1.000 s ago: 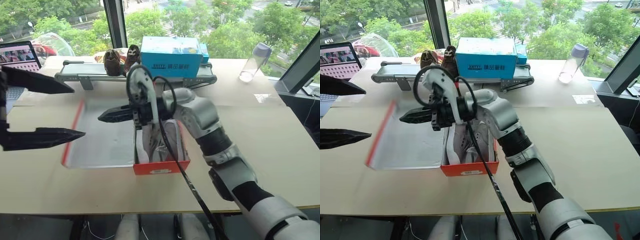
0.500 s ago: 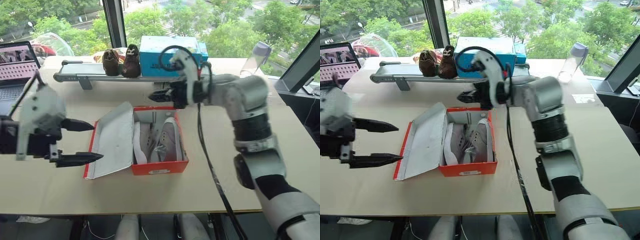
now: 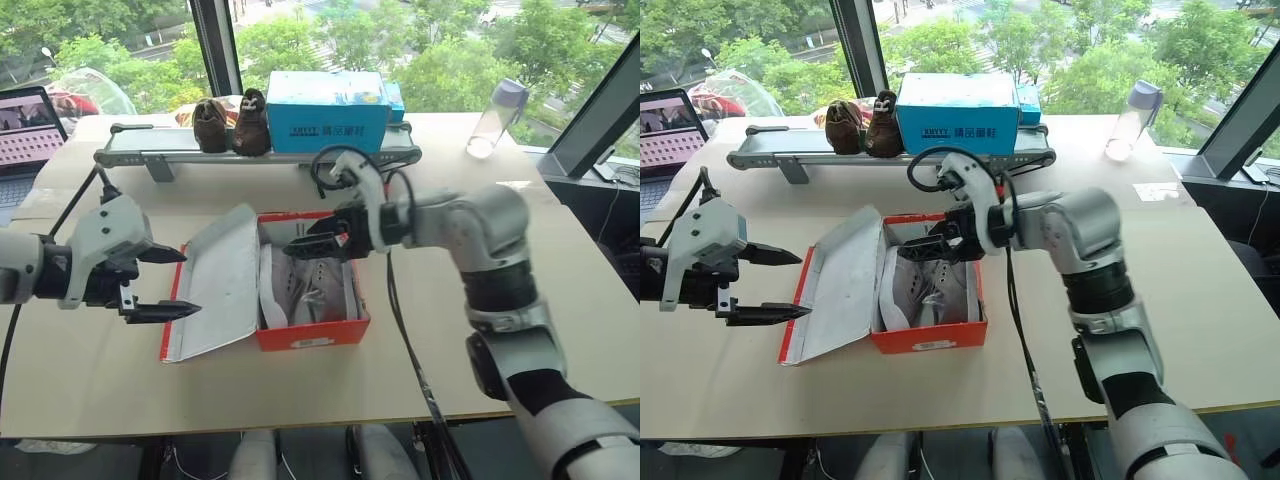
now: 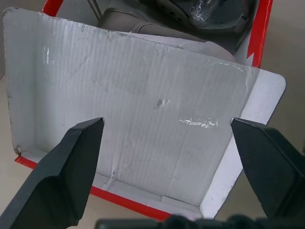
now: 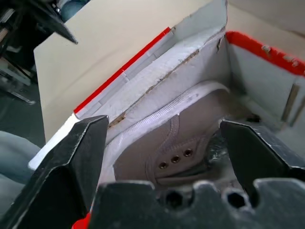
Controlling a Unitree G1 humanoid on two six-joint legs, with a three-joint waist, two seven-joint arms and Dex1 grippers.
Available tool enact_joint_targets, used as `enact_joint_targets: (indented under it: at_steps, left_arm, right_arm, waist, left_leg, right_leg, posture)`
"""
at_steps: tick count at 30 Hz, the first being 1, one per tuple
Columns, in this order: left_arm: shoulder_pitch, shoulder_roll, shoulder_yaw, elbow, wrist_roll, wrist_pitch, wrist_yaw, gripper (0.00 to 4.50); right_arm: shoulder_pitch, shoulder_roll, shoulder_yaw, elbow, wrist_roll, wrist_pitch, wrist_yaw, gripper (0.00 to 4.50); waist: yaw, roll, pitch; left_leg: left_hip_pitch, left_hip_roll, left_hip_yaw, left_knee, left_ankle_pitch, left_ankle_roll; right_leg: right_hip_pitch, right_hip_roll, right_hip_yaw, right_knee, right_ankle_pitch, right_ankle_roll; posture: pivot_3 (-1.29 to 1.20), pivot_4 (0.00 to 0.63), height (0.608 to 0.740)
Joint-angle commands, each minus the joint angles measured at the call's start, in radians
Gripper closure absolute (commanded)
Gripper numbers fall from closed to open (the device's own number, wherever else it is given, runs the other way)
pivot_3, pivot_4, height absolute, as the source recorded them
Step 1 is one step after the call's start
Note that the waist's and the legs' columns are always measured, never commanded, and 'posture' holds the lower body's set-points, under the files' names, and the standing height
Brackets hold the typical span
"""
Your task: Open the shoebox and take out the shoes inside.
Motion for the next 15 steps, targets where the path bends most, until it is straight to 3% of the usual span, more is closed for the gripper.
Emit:
enact_joint_targets:
  at_steps: [1,6,15]
  left_arm:
    - [0.009,0.015,0.082,-0.042,-0.005,0.034,0.0,0.0]
    - [0.056,0.011,0.155,-0.083,0.007,0.075,0.002,0.0]
    - [0.079,-0.008,0.219,-0.156,-0.016,0.148,0.029,0.0]
  right_arm:
    - [-0.081,0.025,-0.105,0.186,0.01,-0.04,-0.026,0.07]
    - [-0.134,0.046,-0.104,0.387,-0.015,-0.076,0.002,0.07]
    - [-0.155,0.124,-0.071,0.535,-0.04,-0.123,0.062,0.07]
  waist:
    - [0.002,0.0,0.0]
    - [-0.001,0.0,0.0]
    - [-0.005,0.0,0.0]
  left_leg:
    - [0.0,0.0,0.0,0.0,0.0,0.0]
    - [-0.001,0.0,0.001,-0.001,0.0,0.0]
    - [0.002,0.002,0.001,-0.001,0.0,0.0]
  right_leg:
    - [0.0,0.0,0.0,0.0,0.001,-0.001]
    - [0.0,0.0,0.001,-0.002,0.001,-0.001]
    - [0.001,0.001,0.001,-0.001,0.001,-0.001]
  posture:
    - [0.0,0.15,0.74]
    - [0.0,0.15,0.74]
    - [0.0,0.15,0.74]
